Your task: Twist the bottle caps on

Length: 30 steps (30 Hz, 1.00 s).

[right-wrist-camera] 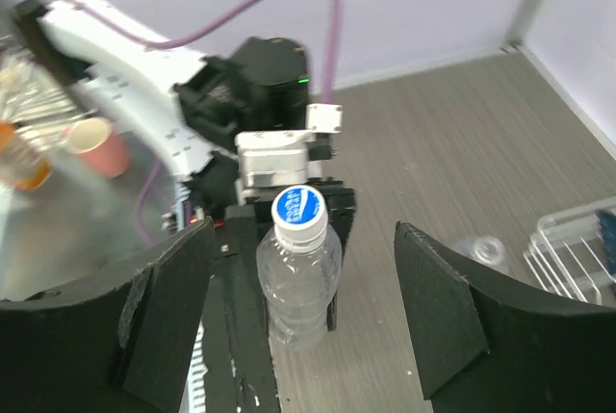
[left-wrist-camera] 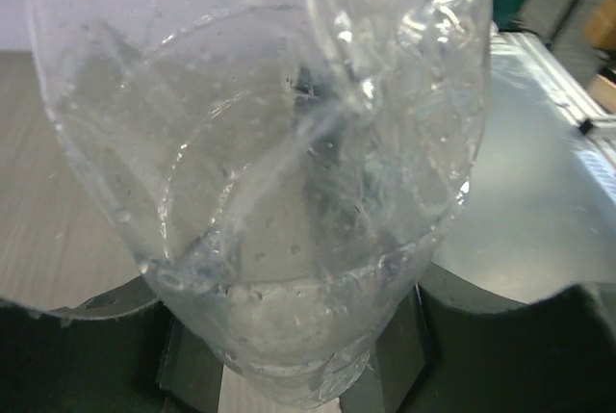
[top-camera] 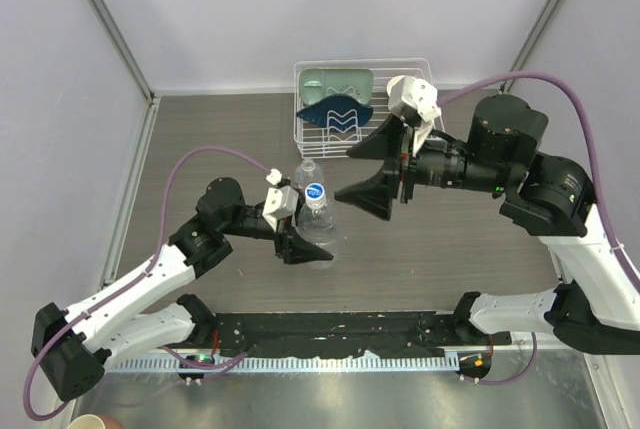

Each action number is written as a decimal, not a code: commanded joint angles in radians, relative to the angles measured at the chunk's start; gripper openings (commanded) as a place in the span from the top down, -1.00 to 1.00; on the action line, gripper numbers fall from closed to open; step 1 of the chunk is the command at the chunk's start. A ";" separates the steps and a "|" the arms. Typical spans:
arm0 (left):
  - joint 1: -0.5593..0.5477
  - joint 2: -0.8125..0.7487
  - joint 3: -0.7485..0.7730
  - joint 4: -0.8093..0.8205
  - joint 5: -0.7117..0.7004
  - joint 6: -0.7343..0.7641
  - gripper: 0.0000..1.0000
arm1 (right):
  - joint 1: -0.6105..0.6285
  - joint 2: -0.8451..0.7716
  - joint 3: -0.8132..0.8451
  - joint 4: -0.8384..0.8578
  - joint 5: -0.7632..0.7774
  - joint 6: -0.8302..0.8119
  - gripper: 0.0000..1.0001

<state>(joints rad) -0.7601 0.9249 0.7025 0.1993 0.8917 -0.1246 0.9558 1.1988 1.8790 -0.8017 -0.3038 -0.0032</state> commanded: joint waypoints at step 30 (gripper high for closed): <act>-0.044 0.029 0.115 0.008 0.360 -0.047 1.00 | -0.020 0.051 -0.162 0.314 -0.606 -0.017 -0.36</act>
<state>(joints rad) -0.7986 0.9573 0.7727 0.1818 1.2320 -0.1589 0.9432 1.2633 1.7241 -0.5495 -0.8860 -0.0399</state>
